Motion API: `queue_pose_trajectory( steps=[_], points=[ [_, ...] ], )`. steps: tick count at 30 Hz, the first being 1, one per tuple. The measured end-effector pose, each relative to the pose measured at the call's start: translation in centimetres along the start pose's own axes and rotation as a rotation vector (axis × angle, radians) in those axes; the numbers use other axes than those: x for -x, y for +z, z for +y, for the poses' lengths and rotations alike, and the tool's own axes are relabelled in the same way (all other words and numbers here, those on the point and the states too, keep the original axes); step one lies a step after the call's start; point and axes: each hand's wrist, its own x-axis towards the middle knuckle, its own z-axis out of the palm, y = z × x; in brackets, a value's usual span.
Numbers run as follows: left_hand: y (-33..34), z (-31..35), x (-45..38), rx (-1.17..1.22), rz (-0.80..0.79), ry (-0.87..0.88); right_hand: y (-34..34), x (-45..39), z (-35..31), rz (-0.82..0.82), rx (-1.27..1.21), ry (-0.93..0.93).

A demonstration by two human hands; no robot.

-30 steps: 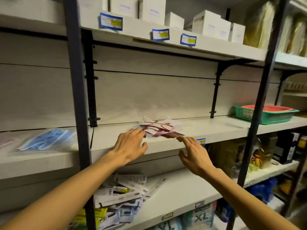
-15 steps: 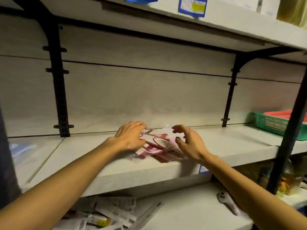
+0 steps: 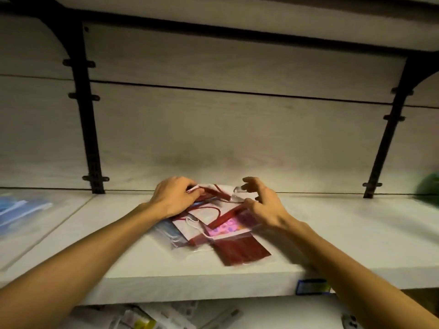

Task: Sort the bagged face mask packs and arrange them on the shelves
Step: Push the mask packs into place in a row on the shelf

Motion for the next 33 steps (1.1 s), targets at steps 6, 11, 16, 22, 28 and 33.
queue_pose_trajectory(
  steps=[6, 11, 16, 22, 28, 33],
  points=[
    [0.9, -2.2, 0.8, 0.489, 0.114, -0.454, 1.9, -0.8, 1.1, -0.254, 0.271, -0.146],
    [-0.6, -2.1, 2.1, 0.685, 0.189, -0.599, 2.0, -0.5, 1.0, -0.209, 0.424, -0.263],
    [-3.3, -0.8, 3.9, 0.631, 0.344, -0.693, 1.4, -0.3, 0.8, 0.038, 0.338, -0.33],
    [-7.4, -0.7, 7.0, 0.767, 0.411, -0.68, 0.6, 1.0, -3.3, 0.192, 0.015, -0.268],
    [-11.2, -1.8, 12.7, 0.837, 0.343, -0.583, 3.9, 5.8, -11.6, 0.099, -0.712, -0.069],
    [-16.5, -5.2, 19.8, 0.774, 0.235, -0.436, 8.0, 9.9, -18.7, 0.11, -0.881, 0.052]
  ],
)
